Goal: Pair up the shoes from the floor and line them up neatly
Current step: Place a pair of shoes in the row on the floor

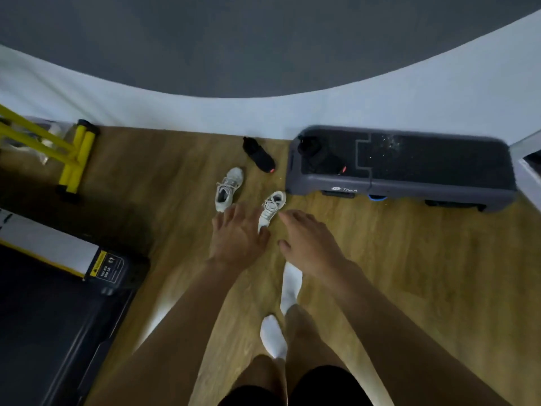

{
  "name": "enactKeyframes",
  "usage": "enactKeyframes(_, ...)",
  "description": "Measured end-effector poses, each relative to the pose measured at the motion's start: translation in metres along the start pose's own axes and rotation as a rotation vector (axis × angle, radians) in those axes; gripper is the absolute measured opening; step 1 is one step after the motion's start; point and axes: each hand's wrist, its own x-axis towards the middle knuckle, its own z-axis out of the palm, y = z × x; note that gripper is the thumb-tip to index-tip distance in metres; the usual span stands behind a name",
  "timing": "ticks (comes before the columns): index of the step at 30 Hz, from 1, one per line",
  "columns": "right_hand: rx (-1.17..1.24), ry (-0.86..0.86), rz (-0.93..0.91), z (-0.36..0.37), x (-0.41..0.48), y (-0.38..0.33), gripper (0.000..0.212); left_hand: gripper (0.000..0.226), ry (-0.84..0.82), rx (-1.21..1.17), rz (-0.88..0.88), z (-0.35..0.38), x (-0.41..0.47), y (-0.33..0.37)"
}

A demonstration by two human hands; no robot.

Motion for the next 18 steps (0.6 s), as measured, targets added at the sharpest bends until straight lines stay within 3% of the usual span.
enactKeyframes(5, -0.077, -0.097, -0.044, 0.075, 0.118, 0.05, 0.058, 0.067, -0.065, -0.048, -0.098, 0.083, 0.105, -0.039)
enactKeyframes(9, -0.189, -0.223, -0.064, 0.152, 0.194, 0.095, 0.05, 0.058, -0.189, -0.127, -0.178, 0.178, 0.171, -0.074)
enactKeyframes(18, -0.385, -0.426, -0.017, 0.34, 0.339, 0.183, 0.061, 0.075, -0.35, -0.105, -0.192, 0.384, 0.286, -0.142)
